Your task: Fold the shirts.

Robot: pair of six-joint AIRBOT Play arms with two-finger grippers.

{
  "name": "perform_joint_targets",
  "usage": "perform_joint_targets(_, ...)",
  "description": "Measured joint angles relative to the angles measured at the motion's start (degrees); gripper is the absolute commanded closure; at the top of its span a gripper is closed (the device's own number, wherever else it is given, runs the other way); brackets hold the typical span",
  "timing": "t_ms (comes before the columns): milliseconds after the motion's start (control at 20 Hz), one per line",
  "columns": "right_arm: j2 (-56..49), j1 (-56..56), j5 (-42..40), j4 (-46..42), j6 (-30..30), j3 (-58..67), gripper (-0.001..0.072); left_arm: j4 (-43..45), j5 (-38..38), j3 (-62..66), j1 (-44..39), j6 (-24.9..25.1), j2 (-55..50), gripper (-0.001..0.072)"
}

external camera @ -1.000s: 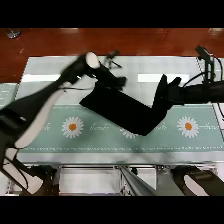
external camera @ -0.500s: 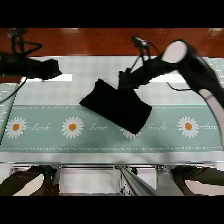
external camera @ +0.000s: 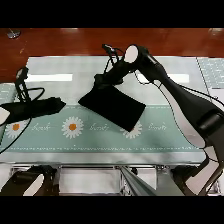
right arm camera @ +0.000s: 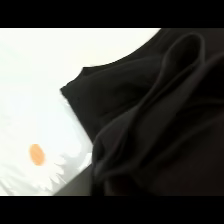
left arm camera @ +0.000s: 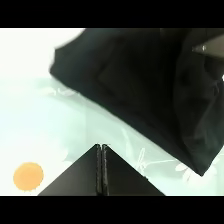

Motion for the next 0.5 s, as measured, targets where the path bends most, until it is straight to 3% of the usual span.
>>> perform_joint_targets(250,-1.4,-3.3,2.0,6.1,-3.5,4.0,0.0084,-2.1,4.2,-4.1,0.0,-0.1,-0.5,0.0689)
perform_joint_targets(500,8.6,-17.1,13.6,3.7,-5.9,4.1,0.0084,-2.5,5.2,-4.9,0.0,-0.1,-0.8,0.0689)
